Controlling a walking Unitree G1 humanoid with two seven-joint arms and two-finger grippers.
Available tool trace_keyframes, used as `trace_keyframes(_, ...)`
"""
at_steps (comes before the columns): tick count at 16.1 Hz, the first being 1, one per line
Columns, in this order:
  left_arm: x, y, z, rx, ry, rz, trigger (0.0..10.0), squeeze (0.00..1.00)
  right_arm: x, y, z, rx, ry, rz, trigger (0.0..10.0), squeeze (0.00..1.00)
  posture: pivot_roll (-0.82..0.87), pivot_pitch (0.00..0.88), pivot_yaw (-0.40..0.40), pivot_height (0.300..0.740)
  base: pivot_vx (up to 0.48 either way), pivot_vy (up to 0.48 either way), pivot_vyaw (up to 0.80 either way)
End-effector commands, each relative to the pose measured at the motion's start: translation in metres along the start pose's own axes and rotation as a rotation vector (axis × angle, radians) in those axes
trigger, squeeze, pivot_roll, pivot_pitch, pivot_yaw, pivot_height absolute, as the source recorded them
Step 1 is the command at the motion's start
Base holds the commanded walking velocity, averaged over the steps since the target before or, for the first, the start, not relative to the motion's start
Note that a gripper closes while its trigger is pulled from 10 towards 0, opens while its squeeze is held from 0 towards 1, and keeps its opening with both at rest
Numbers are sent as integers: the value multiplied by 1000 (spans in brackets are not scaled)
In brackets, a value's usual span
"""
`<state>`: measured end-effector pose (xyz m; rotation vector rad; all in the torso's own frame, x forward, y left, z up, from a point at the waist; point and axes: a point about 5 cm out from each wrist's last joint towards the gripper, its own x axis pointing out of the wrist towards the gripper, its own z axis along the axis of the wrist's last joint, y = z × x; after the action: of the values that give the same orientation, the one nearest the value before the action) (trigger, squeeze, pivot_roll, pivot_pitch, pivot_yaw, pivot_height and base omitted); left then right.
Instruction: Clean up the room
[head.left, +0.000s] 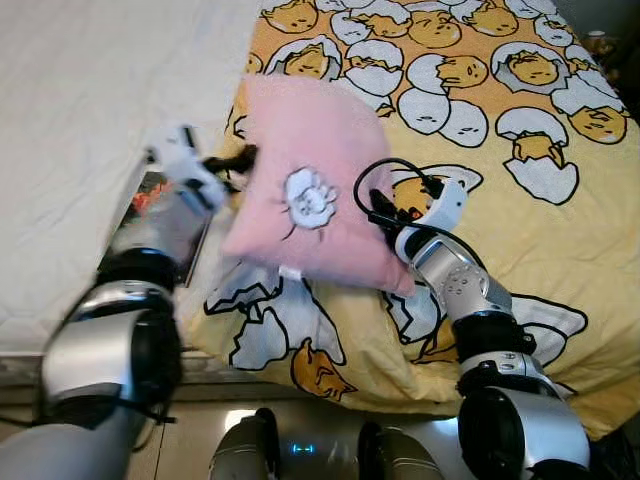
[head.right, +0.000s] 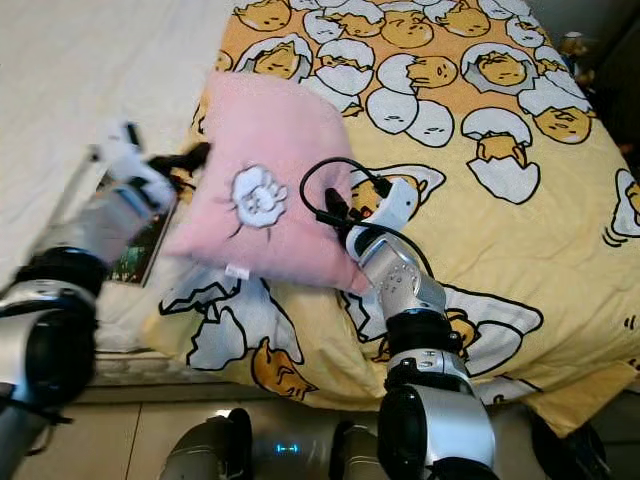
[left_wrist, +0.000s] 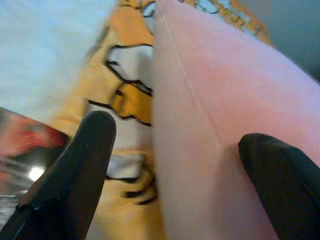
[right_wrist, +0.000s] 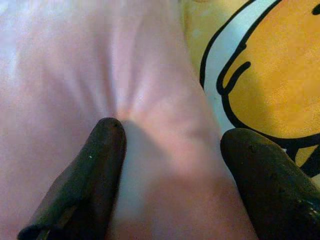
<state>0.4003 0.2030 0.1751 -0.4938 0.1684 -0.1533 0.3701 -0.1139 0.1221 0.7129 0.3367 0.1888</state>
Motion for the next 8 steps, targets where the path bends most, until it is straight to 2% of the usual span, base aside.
trace_keyframes(1,-6,15,2,27,-2,43,10000,0,-1,-3,-9,-8,36,-8,10000,0,32,181,-1,740,0,0,0)
trace_keyframes(2,-16,32,27,41,-67,87,10000,0,-1,-5,-10,-13,41,-11,10000,0,54,157,-17,740,0,0,0)
trace_keyframes(3,-19,34,40,30,-97,85,10000,0,-1,-6,-10,-16,43,-11,10000,0,67,150,-23,740,0,0,0)
trace_keyframes(4,-19,33,43,12,-98,78,10000,0,-1,-5,-11,-23,46,-9,10000,0,77,146,-27,740,0,0,0)
trace_keyframes(5,-16,29,33,-54,-58,71,10000,0,-1,-5,-12,-35,50,-9,10000,0,80,146,-30,740,0,0,0)
trace_keyframes(8,-7,12,8,-142,-22,17,10000,0,-2,-7,-10,-73,36,-18,10000,0,57,155,-29,740,0,0,0)
